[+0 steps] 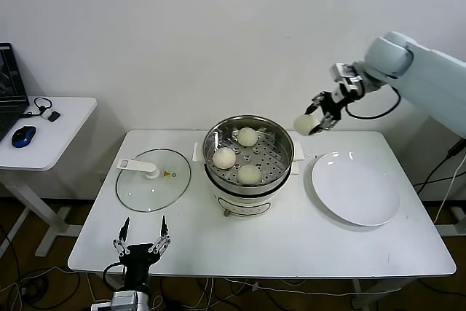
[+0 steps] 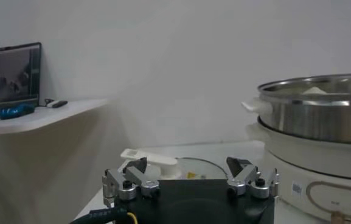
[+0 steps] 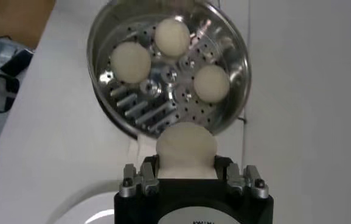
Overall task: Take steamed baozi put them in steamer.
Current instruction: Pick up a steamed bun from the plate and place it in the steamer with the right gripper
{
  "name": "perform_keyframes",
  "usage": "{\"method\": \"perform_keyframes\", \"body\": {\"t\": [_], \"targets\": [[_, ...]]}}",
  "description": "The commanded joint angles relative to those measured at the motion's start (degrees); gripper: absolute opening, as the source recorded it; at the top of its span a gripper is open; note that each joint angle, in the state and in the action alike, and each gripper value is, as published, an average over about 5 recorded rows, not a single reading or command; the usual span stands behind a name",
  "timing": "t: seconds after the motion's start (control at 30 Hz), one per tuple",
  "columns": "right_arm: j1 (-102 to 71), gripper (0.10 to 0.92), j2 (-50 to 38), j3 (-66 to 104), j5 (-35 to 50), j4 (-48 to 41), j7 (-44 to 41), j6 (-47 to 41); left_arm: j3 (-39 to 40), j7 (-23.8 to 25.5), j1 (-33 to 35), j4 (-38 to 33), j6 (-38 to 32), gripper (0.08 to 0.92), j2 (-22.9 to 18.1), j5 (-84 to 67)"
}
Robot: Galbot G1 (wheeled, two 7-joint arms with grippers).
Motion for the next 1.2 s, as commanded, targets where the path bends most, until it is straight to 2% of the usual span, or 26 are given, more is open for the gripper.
{"method": "perform_keyframes", "body": {"t": [0.03, 0.37, 0.9, 1.2], "targets": [[4.01, 0.608, 7.18, -7.31, 5.92, 2.98, 1.09, -3.99, -0.04, -0.16, -0.12, -0.36, 0.47, 0.823, 0.31, 0.38], [-2.56, 0.603, 14.36, -5.61, 2.13, -5.49, 0.41, -3.54, -0.70, -0.20, -0.73, -0.48, 0.98, 0.823, 0.44, -0.27], [-8.62, 0.611, 17.91, -3.20, -4.32, -14.30, -0.25, -1.87, -0.96, -0.20, -2.17, 0.52, 1.51, 0.823, 0.44, -1.17], [-9.62, 0.611, 19.23, -2.36, -5.16, -16.19, -0.33, -1.57, -1.08, -0.19, -2.49, 0.86, 1.63, 0.823, 0.53, -1.54]]}}
